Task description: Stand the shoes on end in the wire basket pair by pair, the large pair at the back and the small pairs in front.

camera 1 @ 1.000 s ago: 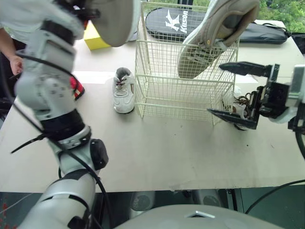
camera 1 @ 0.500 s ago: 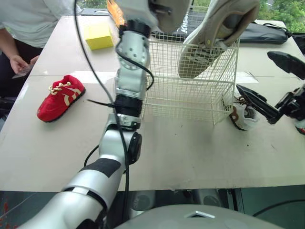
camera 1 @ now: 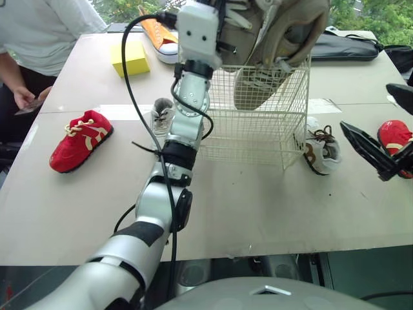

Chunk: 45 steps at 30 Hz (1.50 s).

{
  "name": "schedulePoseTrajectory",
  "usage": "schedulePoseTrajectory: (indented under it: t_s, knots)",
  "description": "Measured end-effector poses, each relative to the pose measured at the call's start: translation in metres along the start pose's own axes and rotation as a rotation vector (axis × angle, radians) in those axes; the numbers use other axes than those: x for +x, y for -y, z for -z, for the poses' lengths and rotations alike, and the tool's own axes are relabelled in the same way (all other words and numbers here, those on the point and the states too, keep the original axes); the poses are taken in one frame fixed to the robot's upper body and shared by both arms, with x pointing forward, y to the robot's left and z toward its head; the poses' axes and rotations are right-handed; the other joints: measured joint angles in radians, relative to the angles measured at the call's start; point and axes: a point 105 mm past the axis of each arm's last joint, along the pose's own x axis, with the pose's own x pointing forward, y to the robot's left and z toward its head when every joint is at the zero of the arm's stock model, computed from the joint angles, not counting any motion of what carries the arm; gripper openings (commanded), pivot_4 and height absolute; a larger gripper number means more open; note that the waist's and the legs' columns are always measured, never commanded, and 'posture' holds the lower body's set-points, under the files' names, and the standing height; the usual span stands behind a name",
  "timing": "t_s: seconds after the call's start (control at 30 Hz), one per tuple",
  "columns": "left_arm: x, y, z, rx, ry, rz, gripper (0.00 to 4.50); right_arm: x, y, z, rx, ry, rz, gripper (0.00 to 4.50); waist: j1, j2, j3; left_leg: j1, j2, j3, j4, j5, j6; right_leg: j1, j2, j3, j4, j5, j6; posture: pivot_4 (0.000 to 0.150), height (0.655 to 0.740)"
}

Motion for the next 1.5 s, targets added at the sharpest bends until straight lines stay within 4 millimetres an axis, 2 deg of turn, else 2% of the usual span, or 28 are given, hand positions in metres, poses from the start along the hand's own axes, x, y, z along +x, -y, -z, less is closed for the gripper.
schedulePoseTrajectory:
  t_s: [0.03,0.07,0.2,0.27,0.3,0.5,0.73,0.8,0.97,1.07,1.13,1.23,1.4,1.43,1.5]
  knots:
    - [-0.002,-0.002,0.001,-0.006,-0.016,-0.002,1.35,-0.001,0.000,0.001,0.012,-0.011,-0.016,4.50,-0.002,0.000,0.000,0.001,0.000,-0.001,-0.001,0.000,0.000,0.000,0.001,0.001,-0.001,0.000,0.000,0.150,0.7400]
    - [-0.004,-0.003,0.001,-0.008,-0.025,0.000,1.55,-0.003,0.001,0.001,0.018,-0.017,-0.026,4.50,-0.003,0.001,0.000,0.001,0.000,-0.001,-0.002,0.000,0.000,0.000,0.001,0.001,-0.001,0.000,0.000,0.150,0.7400]
    - [-0.010,-0.006,0.001,-0.020,-0.069,0.013,3.30,-0.004,0.001,-0.001,0.021,-0.030,-0.068,4.50,0.000,0.001,0.000,0.002,0.000,-0.003,-0.003,0.000,0.000,0.000,0.002,0.001,-0.002,0.000,0.000,0.150,0.7400]
    - [-0.018,-0.007,0.009,-0.020,-0.119,0.007,4.20,-0.004,0.003,0.000,0.023,-0.031,-0.069,4.50,0.003,0.000,0.000,0.004,-0.001,-0.003,-0.002,0.000,0.000,0.000,0.002,0.000,-0.002,0.000,0.000,0.150,0.7400]
    - [-0.022,-0.008,0.014,-0.019,-0.144,-0.004,4.45,-0.004,0.004,0.000,0.020,-0.030,-0.067,4.50,0.004,0.000,0.000,0.004,-0.001,-0.004,-0.001,0.000,0.000,0.000,0.002,0.000,-0.002,0.000,0.000,0.150,0.7400]
    - [-0.042,-0.019,0.015,-0.011,-0.211,-0.039,4.45,-0.002,0.007,-0.005,-0.021,-0.013,-0.066,4.50,0.007,-0.002,0.001,0.003,-0.001,-0.005,0.000,0.000,0.000,0.000,0.001,-0.001,-0.002,0.000,0.000,0.150,0.7400]
    - [-0.051,-0.038,-0.005,-0.192,-0.233,0.061,4.45,0.004,0.008,0.001,-0.012,-0.026,-0.098,4.50,0.006,-0.003,0.002,0.002,-0.001,-0.006,0.000,0.000,0.000,-0.001,0.001,-0.002,-0.003,0.000,0.000,0.150,0.7400]
    - [-0.056,-0.039,-0.008,-0.248,-0.250,0.089,4.45,0.005,0.009,0.002,-0.013,-0.029,-0.105,4.50,0.005,-0.003,0.002,0.002,-0.001,-0.007,0.000,0.000,0.000,-0.001,0.001,-0.002,-0.003,0.000,0.000,0.150,0.7400]
    - [-0.076,-0.025,-0.006,-0.397,-0.381,0.205,4.45,0.012,0.009,0.005,-0.010,-0.036,-0.140,4.50,0.009,-0.003,0.002,0.001,-0.001,-0.007,0.001,0.000,0.000,-0.001,0.000,-0.004,-0.003,0.000,0.000,0.150,0.7400]
    - [-0.088,-0.025,-0.001,-0.336,-0.437,0.249,4.45,0.016,0.011,0.007,-0.006,-0.039,-0.155,4.50,0.006,-0.003,0.002,0.002,-0.001,-0.007,0.001,0.000,0.000,-0.001,0.001,-0.003,-0.003,0.000,0.000,0.150,0.7400]
    - [-0.079,-0.030,-0.010,-0.336,-0.373,0.232,4.45,0.018,0.012,0.011,0.003,-0.050,-0.159,4.50,0.012,-0.004,0.002,0.001,-0.001,-0.007,0.001,0.000,0.000,-0.001,0.001,-0.004,-0.003,0.000,0.000,0.150,0.7400]
    - [-0.043,-0.071,-0.045,-0.239,-0.172,0.089,4.45,0.022,0.015,0.014,0.004,-0.061,-0.153,4.50,0.017,-0.006,0.004,0.001,-0.001,-0.008,0.002,0.000,0.000,-0.001,0.001,-0.004,-0.003,0.000,-0.001,0.150,0.7400]
    - [-0.006,-0.125,-0.081,-0.157,-0.030,-0.116,4.45,0.031,0.015,0.021,0.044,-0.052,-0.148,4.50,0.019,-0.007,0.004,0.001,-0.001,-0.008,0.001,0.000,0.000,-0.001,0.001,-0.004,-0.004,0.000,0.000,0.150,0.7400]
    - [-0.005,-0.128,-0.083,-0.162,-0.026,-0.125,4.45,0.032,0.016,0.022,0.051,-0.050,-0.145,4.50,0.020,-0.007,0.004,0.000,-0.001,-0.008,0.001,0.000,0.000,-0.001,0.001,-0.004,-0.005,0.000,0.000,0.150,0.7400]
    - [-0.009,-0.130,-0.079,-0.238,-0.120,-0.015,4.45,0.032,0.018,0.026,0.061,-0.054,-0.136,4.50,0.017,-0.006,0.004,-0.001,-0.001,-0.008,0.001,0.000,0.000,-0.004,0.000,-0.004,-0.004,0.000,0.000,0.150,0.7400]
